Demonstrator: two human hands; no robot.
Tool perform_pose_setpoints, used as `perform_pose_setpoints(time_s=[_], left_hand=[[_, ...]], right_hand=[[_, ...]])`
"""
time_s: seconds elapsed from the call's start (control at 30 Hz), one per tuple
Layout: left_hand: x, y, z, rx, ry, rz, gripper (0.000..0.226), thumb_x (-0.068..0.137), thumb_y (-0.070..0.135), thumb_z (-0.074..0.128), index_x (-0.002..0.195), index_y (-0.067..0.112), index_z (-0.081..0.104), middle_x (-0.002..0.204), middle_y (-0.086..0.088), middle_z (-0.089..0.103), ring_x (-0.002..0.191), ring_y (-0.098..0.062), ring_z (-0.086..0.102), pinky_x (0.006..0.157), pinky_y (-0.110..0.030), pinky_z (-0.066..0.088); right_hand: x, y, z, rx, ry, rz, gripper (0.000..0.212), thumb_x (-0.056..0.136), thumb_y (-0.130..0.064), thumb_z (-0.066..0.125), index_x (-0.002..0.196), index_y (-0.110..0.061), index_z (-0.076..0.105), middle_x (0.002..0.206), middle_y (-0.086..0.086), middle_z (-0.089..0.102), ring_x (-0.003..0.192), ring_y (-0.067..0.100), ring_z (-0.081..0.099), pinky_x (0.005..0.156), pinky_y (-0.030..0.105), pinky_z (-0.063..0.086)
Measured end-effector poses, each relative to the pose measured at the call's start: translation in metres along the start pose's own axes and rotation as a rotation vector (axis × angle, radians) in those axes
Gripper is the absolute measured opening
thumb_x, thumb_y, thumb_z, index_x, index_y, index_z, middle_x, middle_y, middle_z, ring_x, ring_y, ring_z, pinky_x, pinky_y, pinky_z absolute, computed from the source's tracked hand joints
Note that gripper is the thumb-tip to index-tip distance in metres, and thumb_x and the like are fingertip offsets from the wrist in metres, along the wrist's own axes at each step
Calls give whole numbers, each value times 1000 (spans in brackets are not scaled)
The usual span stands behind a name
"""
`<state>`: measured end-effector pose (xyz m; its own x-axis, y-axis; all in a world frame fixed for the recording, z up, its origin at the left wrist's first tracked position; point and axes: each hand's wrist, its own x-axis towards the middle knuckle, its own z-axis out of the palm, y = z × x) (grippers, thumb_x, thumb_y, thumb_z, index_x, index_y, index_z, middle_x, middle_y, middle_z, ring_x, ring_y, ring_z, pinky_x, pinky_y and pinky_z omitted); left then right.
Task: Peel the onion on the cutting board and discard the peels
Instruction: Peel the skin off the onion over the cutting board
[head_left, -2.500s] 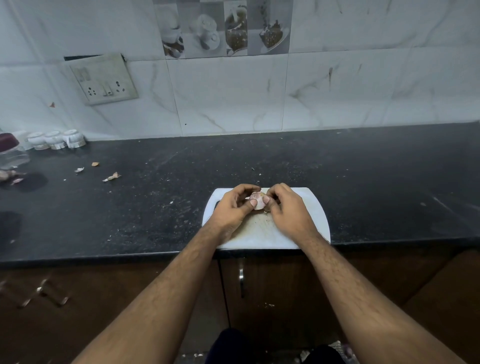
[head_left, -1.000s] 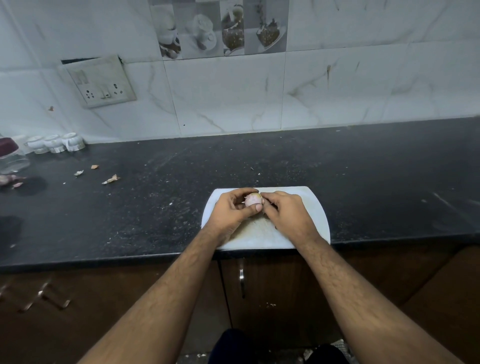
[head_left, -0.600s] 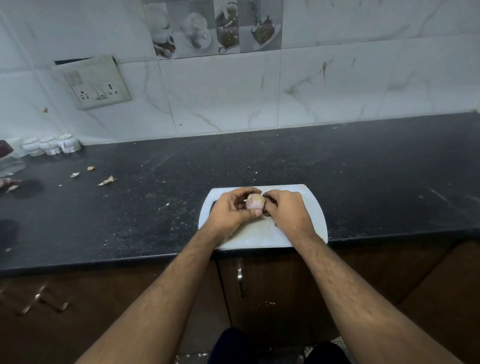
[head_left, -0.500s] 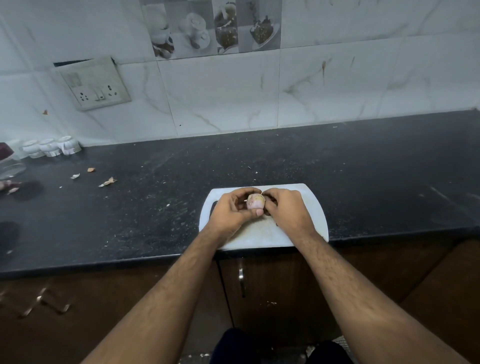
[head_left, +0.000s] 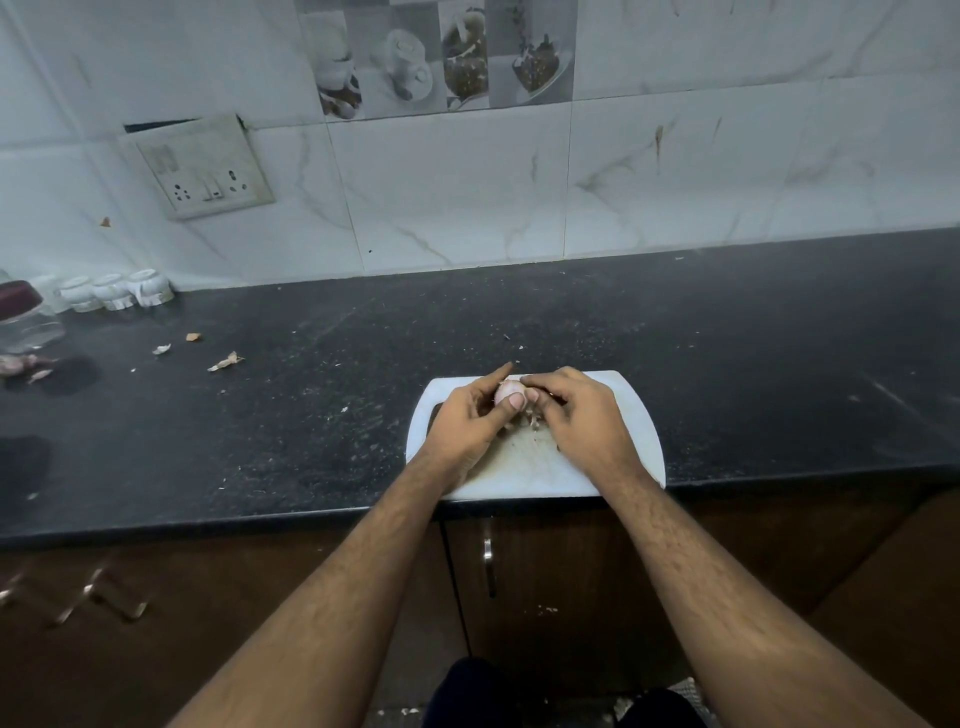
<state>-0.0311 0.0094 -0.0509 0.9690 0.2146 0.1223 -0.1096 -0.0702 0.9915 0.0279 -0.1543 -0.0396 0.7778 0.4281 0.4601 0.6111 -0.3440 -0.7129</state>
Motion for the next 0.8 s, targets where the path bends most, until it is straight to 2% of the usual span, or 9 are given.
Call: perform_pose_setpoints(time_s=[0.13,0.23,0.4,0.6,0.8], left_hand=[[0,-1,1,60,37,-1,29,105,22,59,133,17,57,112,-4,75,96,-10,69,93,-26,52],[2,-2,0,105,71,-10,20,107,26,55,124,19,61,105,-3,73,91,-10,64,89,-30,49],[2,-3,0,183,79,2,14,103,37,55,112,31,64,107,-3,73,95,-13,64,93,-40,54],[2,-2,-1,257,56,18,11,107,28,54,114,24,61,106,1,70,94,-8,61,88,-29,50],[1,-4,0,362,83,65,8,104,30,57,111,28,61,104,9,70,96,-6,62,94,-32,50]], right_hand=[[0,1,-2,77,-18,80,19,97,-22,68,112,-26,79,93,-11,71,80,8,68,61,28,61],[-2,0,0,102,-40,106,20,97,-19,68,112,-28,79,95,-10,72,78,11,69,55,31,62],[-2,-1,0,21,-72,84,23,96,-22,69,116,-30,77,99,-13,73,79,5,68,69,32,62],[-3,-5,-1,-42,-58,104,21,94,-18,69,110,-24,79,92,-10,76,74,5,67,74,34,61],[-2,-2,0,-113,-82,131,16,94,-24,69,106,-27,79,89,-12,77,80,2,69,77,32,61]])
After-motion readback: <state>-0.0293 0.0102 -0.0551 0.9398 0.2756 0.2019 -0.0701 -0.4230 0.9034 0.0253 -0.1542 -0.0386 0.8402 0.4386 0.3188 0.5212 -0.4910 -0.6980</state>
